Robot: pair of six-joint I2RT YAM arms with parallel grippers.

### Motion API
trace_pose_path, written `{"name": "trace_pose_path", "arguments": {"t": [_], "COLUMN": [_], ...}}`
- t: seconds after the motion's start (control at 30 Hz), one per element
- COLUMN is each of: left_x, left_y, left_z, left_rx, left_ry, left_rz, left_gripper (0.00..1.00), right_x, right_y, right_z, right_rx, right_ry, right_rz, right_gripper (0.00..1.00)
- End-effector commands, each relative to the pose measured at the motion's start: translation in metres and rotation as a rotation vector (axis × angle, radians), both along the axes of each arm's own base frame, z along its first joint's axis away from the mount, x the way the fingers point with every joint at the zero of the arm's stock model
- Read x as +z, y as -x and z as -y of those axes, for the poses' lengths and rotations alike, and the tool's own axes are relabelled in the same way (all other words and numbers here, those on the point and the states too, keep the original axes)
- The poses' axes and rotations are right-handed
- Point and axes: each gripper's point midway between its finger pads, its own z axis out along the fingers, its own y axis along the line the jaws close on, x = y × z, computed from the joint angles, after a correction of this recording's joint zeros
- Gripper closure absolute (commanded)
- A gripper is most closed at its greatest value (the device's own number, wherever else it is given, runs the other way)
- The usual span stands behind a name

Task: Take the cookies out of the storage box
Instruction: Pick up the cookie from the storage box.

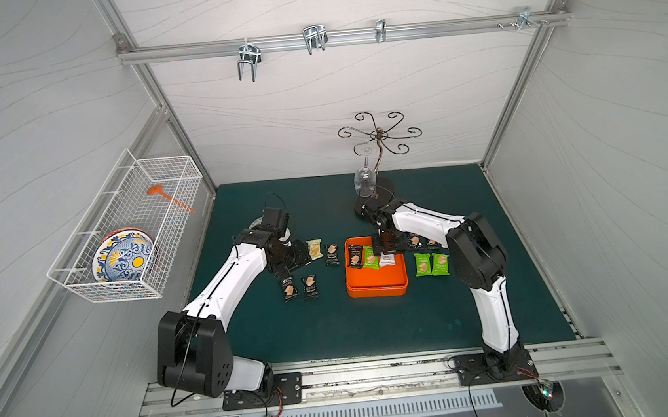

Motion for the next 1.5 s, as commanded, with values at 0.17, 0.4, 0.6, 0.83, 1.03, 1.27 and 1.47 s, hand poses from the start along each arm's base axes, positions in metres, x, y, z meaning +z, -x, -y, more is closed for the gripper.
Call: {"name": "trace_pose_path", "arguments": {"t": [0.17, 0.4, 0.6, 0.83, 1.03, 1.27, 1.47], "left_x": [0.011, 0.01, 0.011, 0.013, 0.014, 0.015, 0.013], "left_y": [-0.009, -0.008, -0.007, -0.006, -0.005, -0.001, 0.001], "left_z": [-0.001, -0.001, -0.001, -0.001, -0.001, 0.0, -0.001], "left_rx": [-0.009, -0.009, -0.006, -0.004, 0.0, 0.0, -0.001], "left_ry": [-0.005, -0.005, -0.001, 0.001, 0.007, 0.017, 0.016], "left_rz": [0.036, 0.037, 0.04, 0.048, 0.051, 0.054, 0.046], "left_gripper": [0.37, 0.37, 0.37, 0.37, 0.37, 0.37, 0.37], "right_x": [-0.009, -0.004, 0.006, 0.027, 0.041, 0.061, 0.096], "right_y": [0.0, 0.0, 0.002, 0.011, 0.021, 0.036, 0.041], "right_z": [0.001, 0.002, 0.0, -0.011, -0.019, -0.037, -0.035], "right_rx": [-0.001, -0.002, 0.002, 0.017, 0.032, 0.048, 0.057], "right_ry": [0.014, 0.01, -0.005, -0.063, -0.114, -0.249, -0.322], "right_rz": [-0.031, -0.023, -0.009, 0.01, 0.017, 0.01, 0.066], "right_gripper": [0.43, 0.52, 0.54, 0.55, 0.55, 0.55, 0.55]}}
